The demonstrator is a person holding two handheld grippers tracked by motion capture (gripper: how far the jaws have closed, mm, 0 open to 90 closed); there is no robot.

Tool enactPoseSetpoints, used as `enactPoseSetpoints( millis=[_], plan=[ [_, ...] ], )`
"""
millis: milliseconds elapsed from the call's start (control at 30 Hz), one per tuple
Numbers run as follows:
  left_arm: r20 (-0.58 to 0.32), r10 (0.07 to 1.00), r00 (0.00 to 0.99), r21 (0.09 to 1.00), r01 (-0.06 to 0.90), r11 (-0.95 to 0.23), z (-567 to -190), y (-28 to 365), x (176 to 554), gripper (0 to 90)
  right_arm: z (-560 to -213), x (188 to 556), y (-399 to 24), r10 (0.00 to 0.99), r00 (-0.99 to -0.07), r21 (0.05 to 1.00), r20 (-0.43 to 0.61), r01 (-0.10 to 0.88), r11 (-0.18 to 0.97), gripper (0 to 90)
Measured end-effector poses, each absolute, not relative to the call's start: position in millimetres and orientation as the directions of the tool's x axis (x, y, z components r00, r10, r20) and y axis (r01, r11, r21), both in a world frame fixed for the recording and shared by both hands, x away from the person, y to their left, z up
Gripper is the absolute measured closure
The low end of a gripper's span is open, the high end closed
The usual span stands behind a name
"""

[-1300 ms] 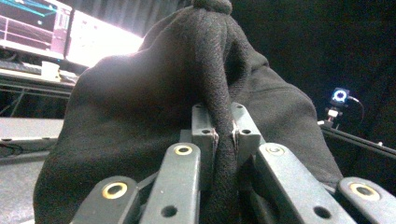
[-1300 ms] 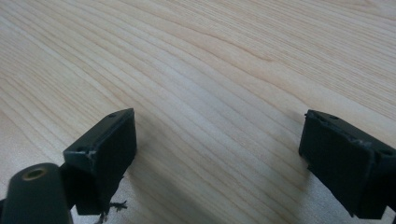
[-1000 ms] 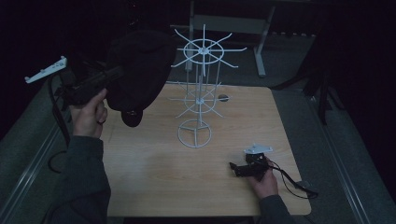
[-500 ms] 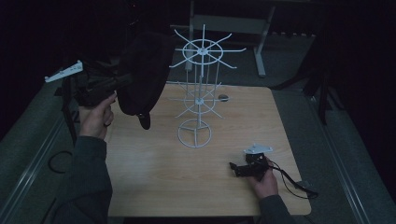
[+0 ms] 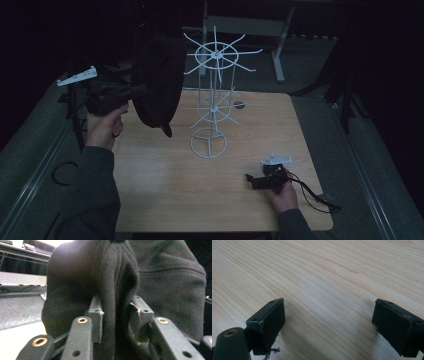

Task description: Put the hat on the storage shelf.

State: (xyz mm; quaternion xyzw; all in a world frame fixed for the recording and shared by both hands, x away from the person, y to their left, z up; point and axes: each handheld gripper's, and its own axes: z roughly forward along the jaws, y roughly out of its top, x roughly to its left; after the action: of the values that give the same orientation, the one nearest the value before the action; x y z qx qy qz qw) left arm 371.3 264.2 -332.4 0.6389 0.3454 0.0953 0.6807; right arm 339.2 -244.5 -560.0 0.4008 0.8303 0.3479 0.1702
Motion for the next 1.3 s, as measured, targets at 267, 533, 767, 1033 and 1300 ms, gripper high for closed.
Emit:
enactPoseSetpoints(
  millis=[267, 533, 767, 1033, 1300],
  plan=[
    [-0.333, 0.609, 0.72, 0.939, 0.31, 0.147, -331, 262, 370, 51.9, -560, 339, -245, 0.784, -0.621, 0.714, -0.002, 0.548, 0.436, 10.9],
    [-0.334, 0.626, 0.705, 0.94, 0.296, 0.167, -328, 270, 366, 45.0, -560, 339, -244, 0.785, -0.62, 0.714, -0.001, 0.549, 0.434, 10.9],
    [-0.331, 0.628, 0.704, 0.942, 0.286, 0.176, -325, 276, 361, 44.9, -560, 339, -245, 0.784, -0.621, 0.714, -0.004, 0.547, 0.437, 10.9],
    [-0.316, 0.653, 0.688, 0.946, 0.283, 0.16, -326, 279, 359, 44.5, -560, 339, -245, 0.784, -0.621, 0.714, -0.004, 0.546, 0.437, 10.9],
    [-0.329, 0.669, 0.667, 0.941, 0.292, 0.172, -333, 291, 354, 44.5, -560, 339, -244, 0.784, -0.621, 0.715, -0.003, 0.547, 0.436, 10.9]
  ],
)
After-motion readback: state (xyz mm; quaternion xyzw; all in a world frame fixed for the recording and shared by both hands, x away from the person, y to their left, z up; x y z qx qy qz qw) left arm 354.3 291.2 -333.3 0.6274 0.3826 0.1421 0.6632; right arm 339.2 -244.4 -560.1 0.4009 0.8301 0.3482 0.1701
